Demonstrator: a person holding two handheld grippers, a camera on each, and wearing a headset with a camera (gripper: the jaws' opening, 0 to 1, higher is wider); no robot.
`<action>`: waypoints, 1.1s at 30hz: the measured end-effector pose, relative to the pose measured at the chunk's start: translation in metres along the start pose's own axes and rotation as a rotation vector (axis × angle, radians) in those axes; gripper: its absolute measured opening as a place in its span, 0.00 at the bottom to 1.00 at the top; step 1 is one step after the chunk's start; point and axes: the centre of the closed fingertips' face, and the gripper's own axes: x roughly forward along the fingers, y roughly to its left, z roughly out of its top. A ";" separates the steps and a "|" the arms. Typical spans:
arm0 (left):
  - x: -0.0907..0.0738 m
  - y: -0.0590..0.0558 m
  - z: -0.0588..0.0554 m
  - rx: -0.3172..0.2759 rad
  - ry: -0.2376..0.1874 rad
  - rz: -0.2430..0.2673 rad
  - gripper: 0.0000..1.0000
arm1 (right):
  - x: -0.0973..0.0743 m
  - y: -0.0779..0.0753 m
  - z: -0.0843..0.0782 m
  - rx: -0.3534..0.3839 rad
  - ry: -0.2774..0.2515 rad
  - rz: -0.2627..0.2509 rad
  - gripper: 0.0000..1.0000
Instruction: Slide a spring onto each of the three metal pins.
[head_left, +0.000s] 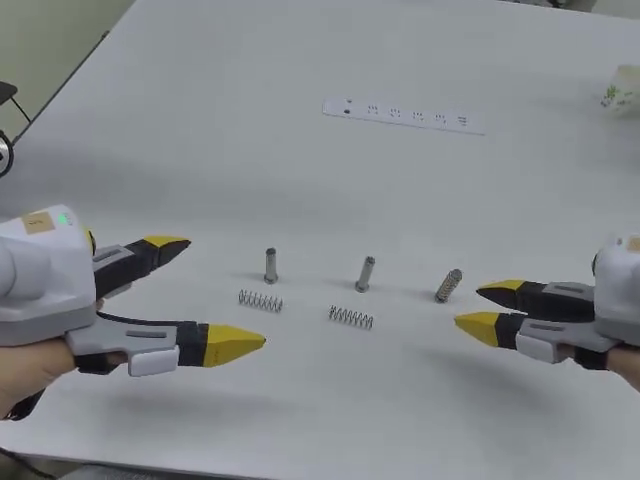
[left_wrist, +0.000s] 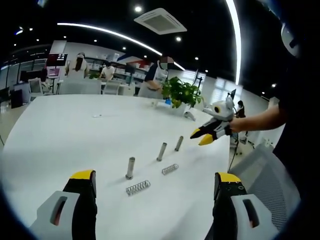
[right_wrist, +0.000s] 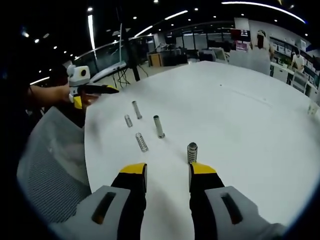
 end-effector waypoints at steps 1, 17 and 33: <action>0.000 0.000 0.000 -0.001 -0.002 0.000 0.95 | -0.001 0.001 0.000 0.005 -0.004 0.002 0.32; 0.000 -0.005 -0.005 -0.011 0.009 -0.007 0.94 | -0.001 0.009 -0.002 0.033 -0.031 0.008 0.31; -0.001 -0.004 -0.006 -0.012 0.010 -0.005 0.94 | 0.018 0.030 0.007 -0.009 0.008 0.087 0.28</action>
